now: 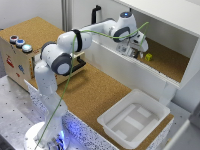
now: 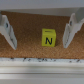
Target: Go towards the yellow block and lift it
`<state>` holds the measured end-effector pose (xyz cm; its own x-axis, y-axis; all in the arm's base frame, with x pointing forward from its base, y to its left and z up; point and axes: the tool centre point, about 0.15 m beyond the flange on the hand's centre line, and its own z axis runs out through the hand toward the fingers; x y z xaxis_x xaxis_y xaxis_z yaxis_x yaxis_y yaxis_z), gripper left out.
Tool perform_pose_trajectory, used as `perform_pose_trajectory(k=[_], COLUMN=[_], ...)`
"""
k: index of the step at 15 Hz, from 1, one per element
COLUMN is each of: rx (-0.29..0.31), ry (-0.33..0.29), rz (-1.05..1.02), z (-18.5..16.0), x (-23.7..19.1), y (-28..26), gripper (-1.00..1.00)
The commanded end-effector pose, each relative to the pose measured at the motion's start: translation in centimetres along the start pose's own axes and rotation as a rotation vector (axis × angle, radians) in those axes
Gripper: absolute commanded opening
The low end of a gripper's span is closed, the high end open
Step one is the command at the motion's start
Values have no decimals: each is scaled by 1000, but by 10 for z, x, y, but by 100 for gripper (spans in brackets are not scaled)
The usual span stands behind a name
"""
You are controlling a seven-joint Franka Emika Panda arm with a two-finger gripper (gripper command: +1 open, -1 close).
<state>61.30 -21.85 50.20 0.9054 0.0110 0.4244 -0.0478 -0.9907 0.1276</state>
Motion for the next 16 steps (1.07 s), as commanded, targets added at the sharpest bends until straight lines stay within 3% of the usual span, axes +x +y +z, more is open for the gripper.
perform_pose_trajectory(k=[1,10,16], rx=[107,164,156], ry=[22,102,77], rz=[-19,-22,-54], z=[32,67,92], x=[43,78,90], y=[18,20,13], gripper=[100,100,100])
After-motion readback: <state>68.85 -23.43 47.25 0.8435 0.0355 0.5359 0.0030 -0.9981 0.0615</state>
